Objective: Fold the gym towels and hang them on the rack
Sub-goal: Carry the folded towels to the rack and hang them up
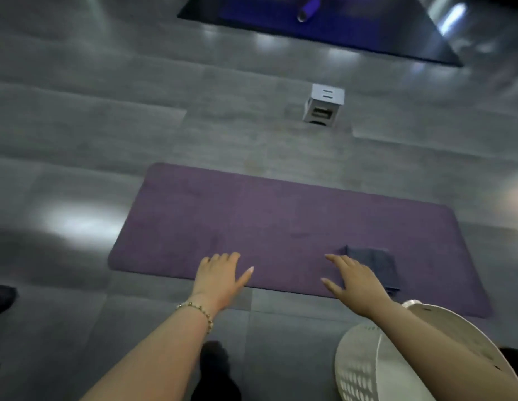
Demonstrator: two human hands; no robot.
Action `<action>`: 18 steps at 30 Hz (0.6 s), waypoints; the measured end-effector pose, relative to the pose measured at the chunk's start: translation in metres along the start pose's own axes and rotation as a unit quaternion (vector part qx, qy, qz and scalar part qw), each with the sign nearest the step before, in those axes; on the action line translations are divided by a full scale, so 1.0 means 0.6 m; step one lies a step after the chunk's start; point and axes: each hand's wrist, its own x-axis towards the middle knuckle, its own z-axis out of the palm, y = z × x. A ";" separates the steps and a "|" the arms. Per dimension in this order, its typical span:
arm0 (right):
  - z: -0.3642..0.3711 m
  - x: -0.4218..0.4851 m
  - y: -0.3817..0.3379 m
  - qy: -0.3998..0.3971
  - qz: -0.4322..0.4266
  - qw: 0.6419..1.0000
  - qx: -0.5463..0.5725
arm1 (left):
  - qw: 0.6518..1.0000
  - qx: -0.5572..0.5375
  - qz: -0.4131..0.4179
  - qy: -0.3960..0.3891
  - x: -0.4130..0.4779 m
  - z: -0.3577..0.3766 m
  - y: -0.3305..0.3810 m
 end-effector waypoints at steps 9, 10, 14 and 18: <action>0.014 0.129 0.221 0.049 0.172 0.982 0.065 | 0.982 0.076 0.170 -0.001 0.336 0.011 0.162; 0.032 0.145 0.239 0.069 0.180 0.978 0.077 | 0.979 0.085 0.183 -0.003 0.366 0.026 0.175; 0.127 0.203 0.306 0.110 0.226 0.964 0.090 | 0.973 0.105 0.204 0.008 0.471 0.122 0.217; 0.267 0.277 0.366 0.141 0.293 0.935 0.141 | 0.971 0.092 0.219 0.016 0.567 0.255 0.260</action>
